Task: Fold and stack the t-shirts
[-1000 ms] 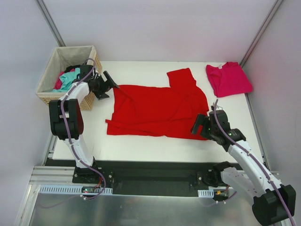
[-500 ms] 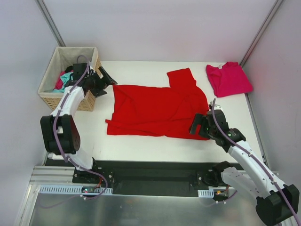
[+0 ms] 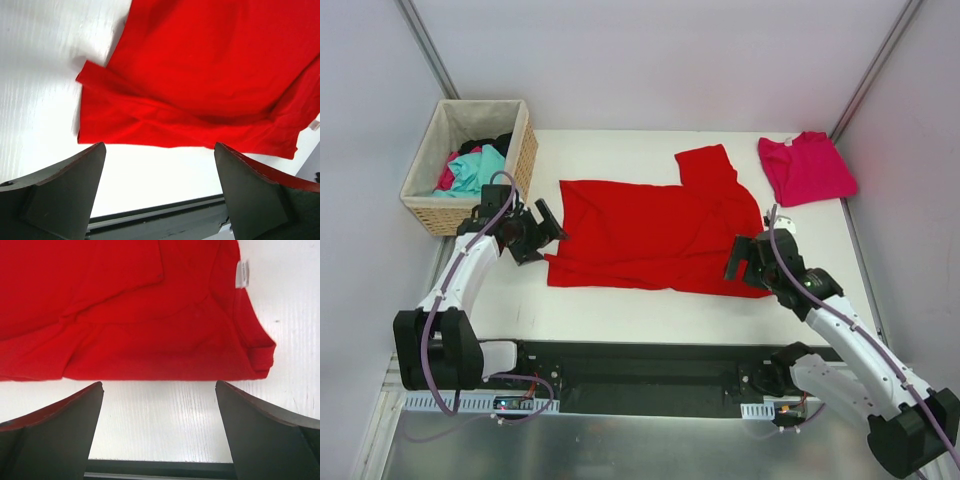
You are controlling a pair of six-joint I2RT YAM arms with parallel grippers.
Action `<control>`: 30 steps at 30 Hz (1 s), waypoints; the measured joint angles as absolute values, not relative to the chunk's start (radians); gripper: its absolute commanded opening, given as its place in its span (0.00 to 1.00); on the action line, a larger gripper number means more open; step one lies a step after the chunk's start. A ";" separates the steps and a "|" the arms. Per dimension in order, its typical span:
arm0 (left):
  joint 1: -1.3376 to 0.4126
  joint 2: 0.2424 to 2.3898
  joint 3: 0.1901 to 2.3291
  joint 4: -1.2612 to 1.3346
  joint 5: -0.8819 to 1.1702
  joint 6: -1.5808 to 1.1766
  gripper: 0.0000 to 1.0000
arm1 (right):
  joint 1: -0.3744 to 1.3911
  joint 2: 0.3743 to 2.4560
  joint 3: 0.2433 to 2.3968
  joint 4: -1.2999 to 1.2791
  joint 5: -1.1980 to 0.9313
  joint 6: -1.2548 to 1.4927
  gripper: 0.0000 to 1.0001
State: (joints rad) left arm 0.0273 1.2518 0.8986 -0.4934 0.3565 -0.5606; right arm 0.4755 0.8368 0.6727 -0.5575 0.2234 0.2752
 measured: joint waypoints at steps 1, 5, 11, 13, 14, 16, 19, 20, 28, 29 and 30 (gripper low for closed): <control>0.027 1.245 0.888 -0.505 0.354 -0.559 0.90 | 0.472 0.847 0.689 -0.559 0.230 0.272 1.00; 0.027 1.224 0.879 -0.521 0.348 -0.558 0.90 | 0.428 0.948 0.760 -0.525 0.234 0.250 1.00; 0.027 1.216 0.865 -0.520 0.326 -0.558 0.90 | 0.368 1.131 0.818 -0.450 0.197 0.220 0.98; 0.027 1.206 0.851 -0.520 0.305 -0.558 0.90 | 0.353 1.190 0.828 -0.421 0.170 0.215 0.96; 0.027 1.203 0.844 -0.521 0.298 -0.558 0.90 | 0.345 1.230 0.838 -0.404 0.154 0.212 0.93; 0.027 1.204 0.834 -0.521 0.276 -0.558 0.90 | 0.338 1.293 0.853 -0.377 0.127 0.208 0.91; 0.027 1.223 0.829 -0.519 0.256 -0.559 0.89 | 0.336 1.388 0.883 -0.339 0.088 0.208 0.81; 0.027 1.235 0.829 -0.519 0.251 -0.561 0.88 | 0.336 1.413 0.893 -0.328 0.074 0.209 0.72; 0.027 1.304 0.829 -0.509 0.226 -0.589 0.88 | 0.336 1.531 0.950 -0.268 0.036 0.220 0.43; 0.027 1.306 0.830 -0.507 0.226 -0.591 0.88 | 0.336 1.536 0.950 -0.265 0.036 0.220 0.43; 0.027 1.307 0.830 -0.505 0.226 -0.593 0.88 | 0.336 1.540 0.950 -0.265 0.037 0.220 0.43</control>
State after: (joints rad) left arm 0.0269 1.3067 0.8295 -0.5045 0.2260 -0.5930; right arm 0.3359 1.5402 0.9501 -0.2649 0.0368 0.2199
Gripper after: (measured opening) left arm 0.882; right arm 0.450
